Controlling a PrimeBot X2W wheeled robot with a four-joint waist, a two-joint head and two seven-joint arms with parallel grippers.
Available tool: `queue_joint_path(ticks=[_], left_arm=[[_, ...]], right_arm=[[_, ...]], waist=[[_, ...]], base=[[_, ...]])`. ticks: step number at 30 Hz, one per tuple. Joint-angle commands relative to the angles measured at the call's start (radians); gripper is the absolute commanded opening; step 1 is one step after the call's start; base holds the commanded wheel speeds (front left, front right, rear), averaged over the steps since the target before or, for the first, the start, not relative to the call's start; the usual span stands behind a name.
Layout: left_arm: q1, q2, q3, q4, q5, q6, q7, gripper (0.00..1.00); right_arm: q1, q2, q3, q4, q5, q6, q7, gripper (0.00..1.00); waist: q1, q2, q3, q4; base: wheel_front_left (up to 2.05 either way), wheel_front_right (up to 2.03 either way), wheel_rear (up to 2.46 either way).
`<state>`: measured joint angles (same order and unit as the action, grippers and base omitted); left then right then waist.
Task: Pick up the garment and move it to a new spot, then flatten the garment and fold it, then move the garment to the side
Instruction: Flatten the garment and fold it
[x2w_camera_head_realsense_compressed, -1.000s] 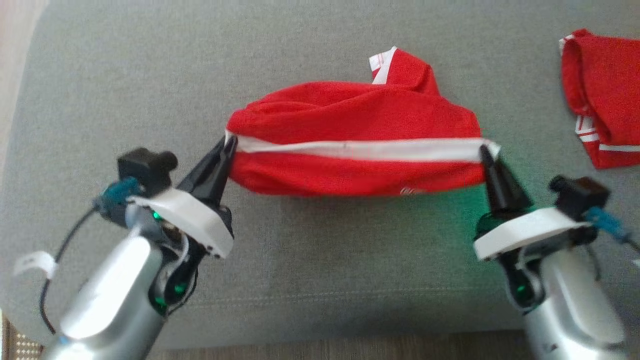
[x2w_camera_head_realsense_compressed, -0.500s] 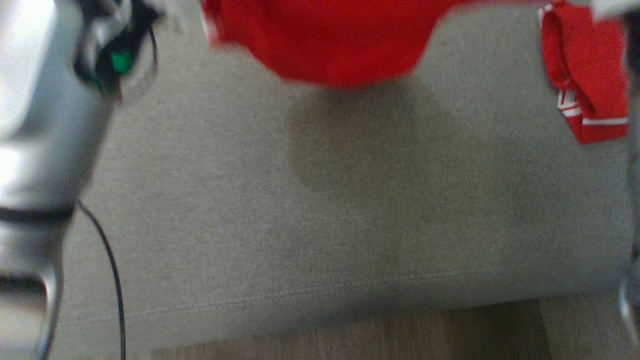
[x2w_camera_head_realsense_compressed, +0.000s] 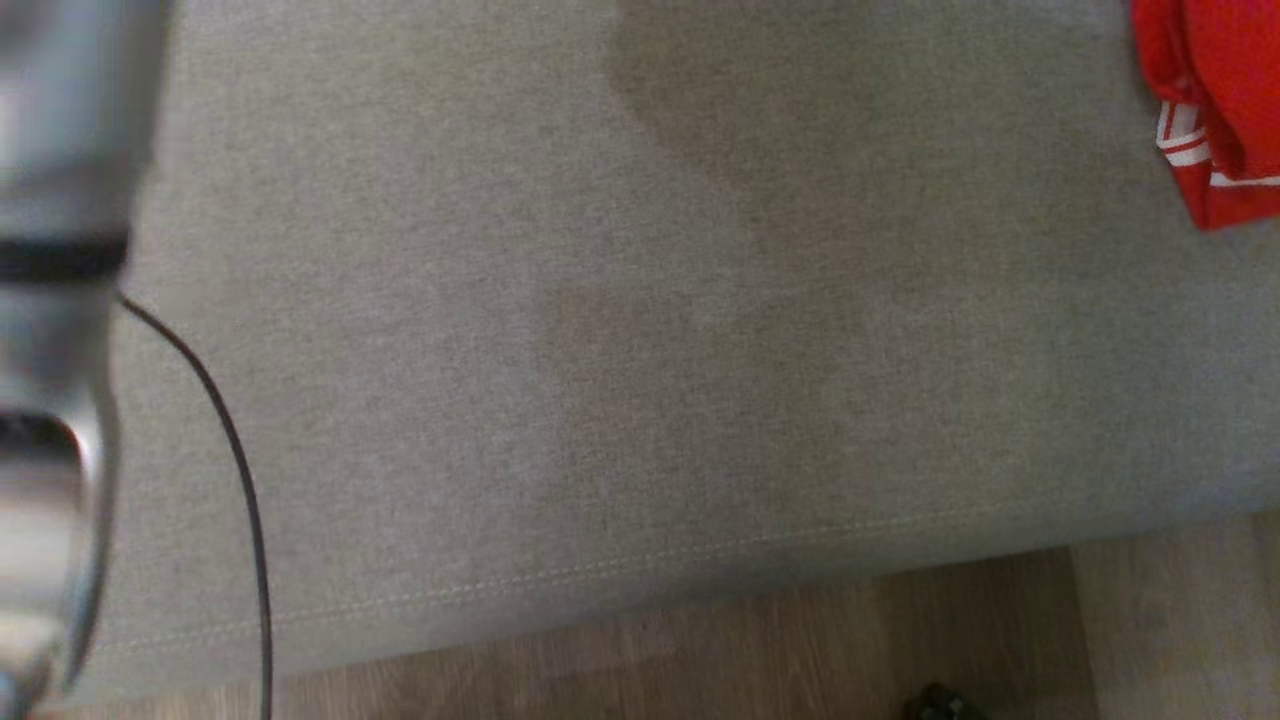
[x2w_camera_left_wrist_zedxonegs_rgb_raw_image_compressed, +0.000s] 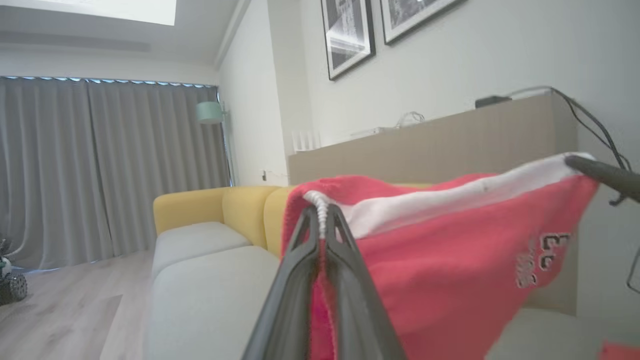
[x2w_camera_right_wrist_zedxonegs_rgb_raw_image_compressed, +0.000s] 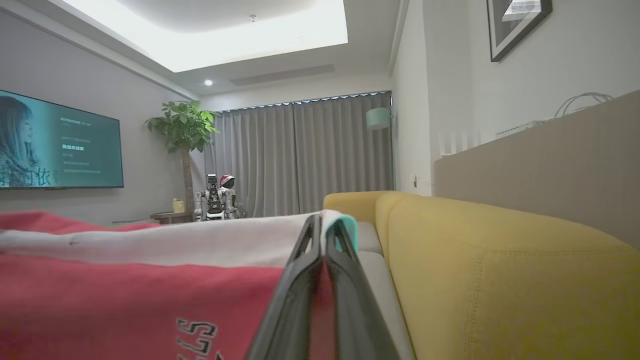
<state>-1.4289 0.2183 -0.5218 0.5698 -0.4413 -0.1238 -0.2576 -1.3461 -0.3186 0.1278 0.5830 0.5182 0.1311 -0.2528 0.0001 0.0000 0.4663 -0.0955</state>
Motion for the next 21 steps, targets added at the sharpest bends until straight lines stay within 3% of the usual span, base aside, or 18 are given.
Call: queue_joint_path(ticks=[1,8,11,15,21], left_arm=[[0.038,0.047,0.002,-0.042,0.013,-0.004,-0.004,0.0],[0.474,0.176,-0.25,-0.192,0.012,-0.007,-0.004,0.0],[0.633,0.225,-0.281,-0.231,0.014,-0.007,-0.004,0.0],[0.811,0.254,-0.25,-0.282,0.04,-0.004,-0.004,0.0],[1.007,0.259,-0.177,-0.377,0.091,0.021,-0.004,0.0]], right_arm=[[0.052,0.001,0.009,-0.045,0.012,0.0,-0.006,0.0],[0.532,-0.024,0.074,-0.114,0.079,0.0,0.039,0.0],[0.741,-0.015,0.074,-0.141,0.117,0.0,0.074,0.0],[0.943,0.003,0.055,-0.204,0.147,0.0,0.108,0.0],[1.122,0.034,0.004,-0.345,0.141,0.0,0.173,0.0]], waist=[[-0.0001,0.0,-0.008,0.005],[-0.0001,0.0,-0.058,0.027],[-0.0001,0.0,-0.08,0.03],[-0.0001,0.0,-0.111,0.03],[-0.0001,0.0,-0.163,0.03]], base=[[0.0,0.0,0.0],[0.0,0.0,0.0],[0.0,0.0,0.0],[0.0,0.0,0.0],[0.0,0.0,0.0]])
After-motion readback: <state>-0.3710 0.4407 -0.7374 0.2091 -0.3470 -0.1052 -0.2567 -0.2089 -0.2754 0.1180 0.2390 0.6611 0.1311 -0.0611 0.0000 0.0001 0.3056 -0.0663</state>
